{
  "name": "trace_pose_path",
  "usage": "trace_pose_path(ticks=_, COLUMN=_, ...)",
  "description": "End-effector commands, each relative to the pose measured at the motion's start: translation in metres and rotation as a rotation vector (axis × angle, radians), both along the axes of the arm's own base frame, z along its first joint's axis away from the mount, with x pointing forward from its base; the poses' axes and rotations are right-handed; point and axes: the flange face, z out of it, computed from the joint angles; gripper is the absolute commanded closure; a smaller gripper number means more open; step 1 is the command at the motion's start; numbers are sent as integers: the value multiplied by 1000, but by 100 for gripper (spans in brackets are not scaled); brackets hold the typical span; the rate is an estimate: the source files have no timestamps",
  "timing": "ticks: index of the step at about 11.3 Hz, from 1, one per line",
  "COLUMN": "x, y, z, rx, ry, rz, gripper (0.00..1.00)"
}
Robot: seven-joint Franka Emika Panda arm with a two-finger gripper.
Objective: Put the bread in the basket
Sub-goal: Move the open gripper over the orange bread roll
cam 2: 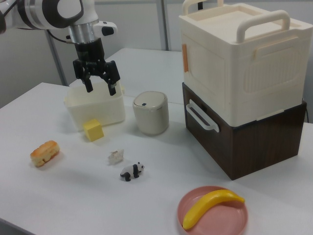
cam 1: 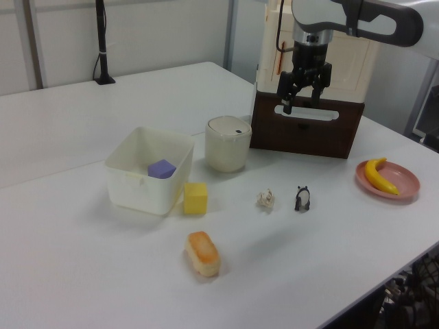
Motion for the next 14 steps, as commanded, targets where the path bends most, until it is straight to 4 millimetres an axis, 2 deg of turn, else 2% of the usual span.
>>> trace_pose_path(ticks=1, x=-4, y=8, z=-2, rx=2, ry=20, rz=34, gripper=0)
trace_pose_path(ticks=2, x=-3, y=22, z=-3, rx=1, ry=23, rz=57, gripper=0)
trace_pose_path(ticks=3, x=-3, y=26, z=-6, rx=1, ry=28, rz=61, gripper=0)
trace_pose_path(ticks=7, x=0, y=30, z=-12, rx=5, ry=38, rz=56, gripper=0)
trace_pose_path(ticks=8, x=-1, y=39, z=-16, rx=16, ry=44, rz=69, gripper=0)
trace_pose_path(ticks=10, x=-1, y=65, z=-28, rx=38, ry=48, rz=102, gripper=0)
trace_pose_path(ticks=14, x=-10, y=145, z=-62, rx=19, ry=89, rz=93, gripper=0)
